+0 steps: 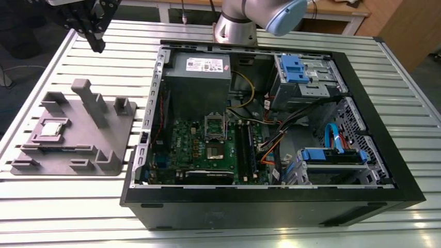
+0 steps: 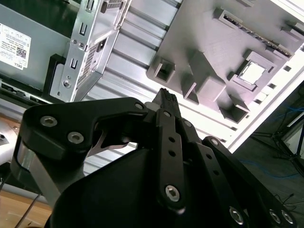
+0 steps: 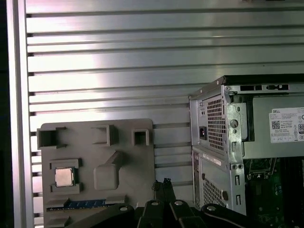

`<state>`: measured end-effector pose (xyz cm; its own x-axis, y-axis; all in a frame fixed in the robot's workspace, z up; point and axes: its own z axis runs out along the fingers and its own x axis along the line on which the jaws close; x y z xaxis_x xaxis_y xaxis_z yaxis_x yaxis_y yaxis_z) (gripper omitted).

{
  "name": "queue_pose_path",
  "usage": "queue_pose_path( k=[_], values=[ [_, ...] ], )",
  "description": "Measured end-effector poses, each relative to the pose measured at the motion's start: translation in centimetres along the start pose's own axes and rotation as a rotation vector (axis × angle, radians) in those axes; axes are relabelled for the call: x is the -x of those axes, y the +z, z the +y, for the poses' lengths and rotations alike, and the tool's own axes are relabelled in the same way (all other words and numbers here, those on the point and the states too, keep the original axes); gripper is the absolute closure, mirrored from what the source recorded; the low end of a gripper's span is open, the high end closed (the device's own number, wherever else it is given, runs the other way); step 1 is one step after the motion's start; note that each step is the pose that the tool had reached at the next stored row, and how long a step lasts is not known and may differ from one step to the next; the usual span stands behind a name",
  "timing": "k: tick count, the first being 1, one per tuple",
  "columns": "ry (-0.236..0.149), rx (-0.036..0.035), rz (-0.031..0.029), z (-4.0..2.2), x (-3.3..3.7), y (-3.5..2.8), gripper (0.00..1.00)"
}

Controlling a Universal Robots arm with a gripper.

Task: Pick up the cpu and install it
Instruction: 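Reach for the cpu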

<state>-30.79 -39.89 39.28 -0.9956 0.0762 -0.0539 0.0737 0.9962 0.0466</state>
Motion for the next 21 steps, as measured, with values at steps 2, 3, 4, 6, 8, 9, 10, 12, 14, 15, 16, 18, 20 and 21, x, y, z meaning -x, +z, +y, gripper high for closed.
queue_pose_path(
  k=[2,3,4,6,8,9,10,12,14,15,16,18,20,21],
  values=[
    [0.000,0.0000,-0.0001,-0.03,-0.37,-0.02,0.89],
    [0.000,0.0001,-0.0003,-0.04,-0.56,-0.02,0.89],
    [0.000,0.0001,-0.0004,-0.06,-0.77,-0.03,0.89],
    [0.000,0.0000,-0.0005,-0.09,-1.17,-0.05,0.89],
    [0.000,0.0001,-0.0007,-0.12,-1.60,-0.06,0.89],
    [0.000,0.0000,-0.0008,-0.14,-1.82,-0.07,0.89],
    [0.000,0.0001,-0.0009,-0.15,-2.05,-0.07,0.89],
    [0.000,0.0001,-0.0012,-0.19,-2.54,-0.09,0.89],
    [0.000,0.0001,-0.0014,-0.23,-3.04,-0.11,0.89],
    [0.000,0.0001,-0.0014,-0.24,-3.28,-0.12,0.89],
    [0.000,0.0000,-0.0015,-0.26,-3.52,-0.13,0.89],
    [0.000,0.0001,-0.0017,-0.30,-3.99,-0.14,0.89],
    [0.000,0.0001,-0.0019,-0.33,-4.45,-0.15,0.89],
    [0.000,0.0001,-0.0019,-0.35,-4.66,-0.16,0.89]
  ],
)
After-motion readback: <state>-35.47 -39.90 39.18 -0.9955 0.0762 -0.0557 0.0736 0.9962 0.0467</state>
